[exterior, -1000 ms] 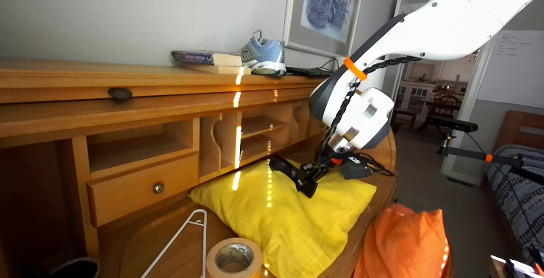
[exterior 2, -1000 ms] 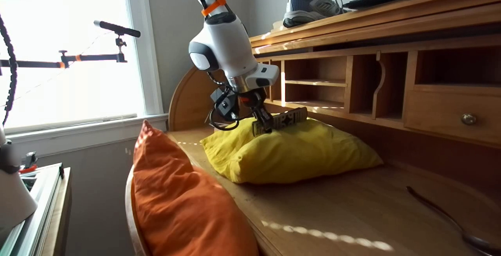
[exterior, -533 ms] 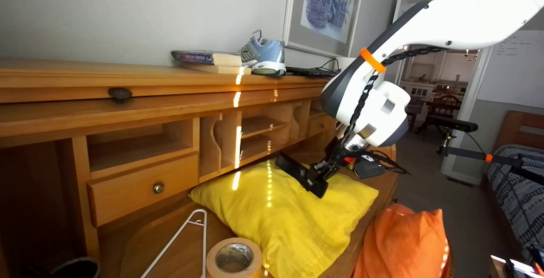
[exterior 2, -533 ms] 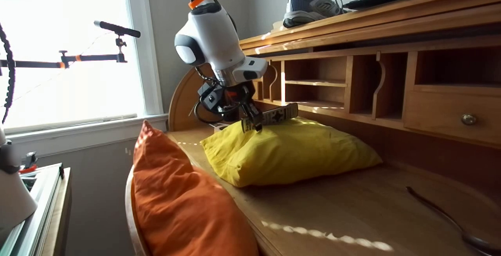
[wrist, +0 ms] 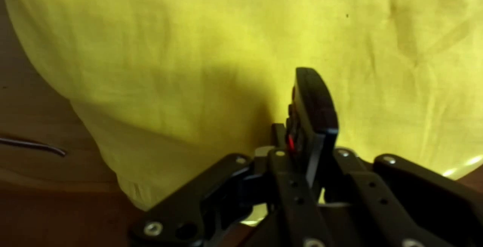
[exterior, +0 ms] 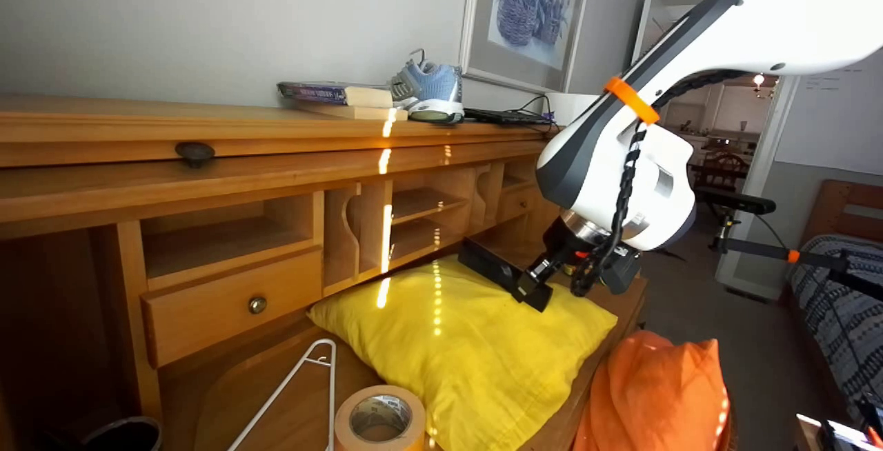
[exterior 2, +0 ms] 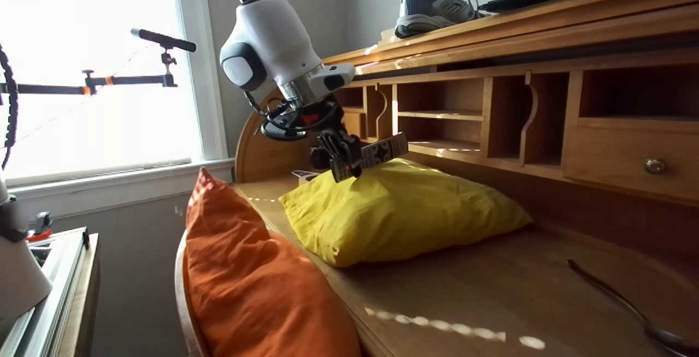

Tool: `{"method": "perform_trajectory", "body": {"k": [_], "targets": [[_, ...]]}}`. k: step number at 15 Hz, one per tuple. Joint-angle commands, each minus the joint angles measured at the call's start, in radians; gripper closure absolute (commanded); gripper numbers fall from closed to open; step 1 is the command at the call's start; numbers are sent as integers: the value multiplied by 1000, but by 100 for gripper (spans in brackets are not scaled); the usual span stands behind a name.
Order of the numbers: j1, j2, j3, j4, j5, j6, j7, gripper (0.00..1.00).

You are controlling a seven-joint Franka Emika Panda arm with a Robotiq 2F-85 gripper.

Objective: Take the remote controller off of the yellow pillow and put it into the shelf

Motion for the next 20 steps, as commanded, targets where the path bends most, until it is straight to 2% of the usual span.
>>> {"method": "perform_trajectory", "body": {"k": [1,5,6,7,8,11,18,19,20], "targets": [[30,-25,-15,-40,-83,80,-29,96],[43,-7,-25,-26,-144,147,-78,96],[6,-11,-5,-51,-308,168,45,96],[3,0,-11,-48,-366,191,54,96],[42,17,-44,-19,-285,203,-52,96],[66,55,-83,-3,-294,257,-96,96],[190,99,-217,-5,-213,221,-166,96],[206,110,-234,-5,-204,214,-163,68],[219,121,-248,-3,-195,206,-157,67]]}}
